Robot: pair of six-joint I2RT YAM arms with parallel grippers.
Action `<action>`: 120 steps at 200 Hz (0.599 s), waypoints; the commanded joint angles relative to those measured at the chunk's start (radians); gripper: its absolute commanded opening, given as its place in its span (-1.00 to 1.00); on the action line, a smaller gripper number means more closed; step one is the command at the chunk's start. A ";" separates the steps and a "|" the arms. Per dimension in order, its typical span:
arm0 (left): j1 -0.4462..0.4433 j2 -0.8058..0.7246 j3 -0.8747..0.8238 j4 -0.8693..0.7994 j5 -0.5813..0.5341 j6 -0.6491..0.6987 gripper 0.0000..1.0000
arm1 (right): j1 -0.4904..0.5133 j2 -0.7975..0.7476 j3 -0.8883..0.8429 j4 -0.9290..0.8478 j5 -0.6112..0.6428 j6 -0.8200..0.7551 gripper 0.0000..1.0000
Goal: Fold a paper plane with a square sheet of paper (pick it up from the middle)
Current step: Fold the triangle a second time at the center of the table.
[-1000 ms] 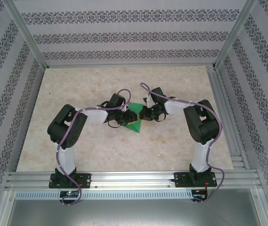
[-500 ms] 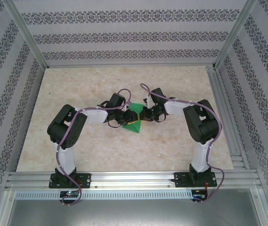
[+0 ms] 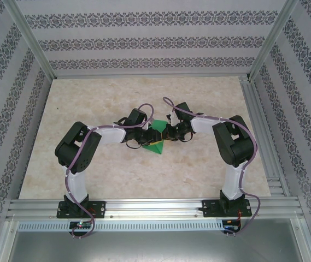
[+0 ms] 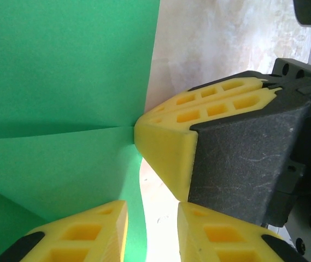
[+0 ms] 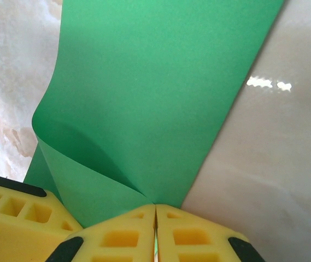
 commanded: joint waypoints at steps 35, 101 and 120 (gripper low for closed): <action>-0.010 0.022 0.022 -0.046 -0.022 0.029 -0.44 | 0.012 -0.005 -0.007 -0.006 0.026 -0.006 -0.80; -0.010 0.028 0.023 -0.063 -0.036 0.033 -0.52 | 0.012 0.004 0.006 0.001 0.019 -0.008 -0.80; -0.010 0.028 0.024 -0.070 -0.040 0.033 -0.52 | 0.012 0.007 0.012 0.008 0.013 -0.013 -0.80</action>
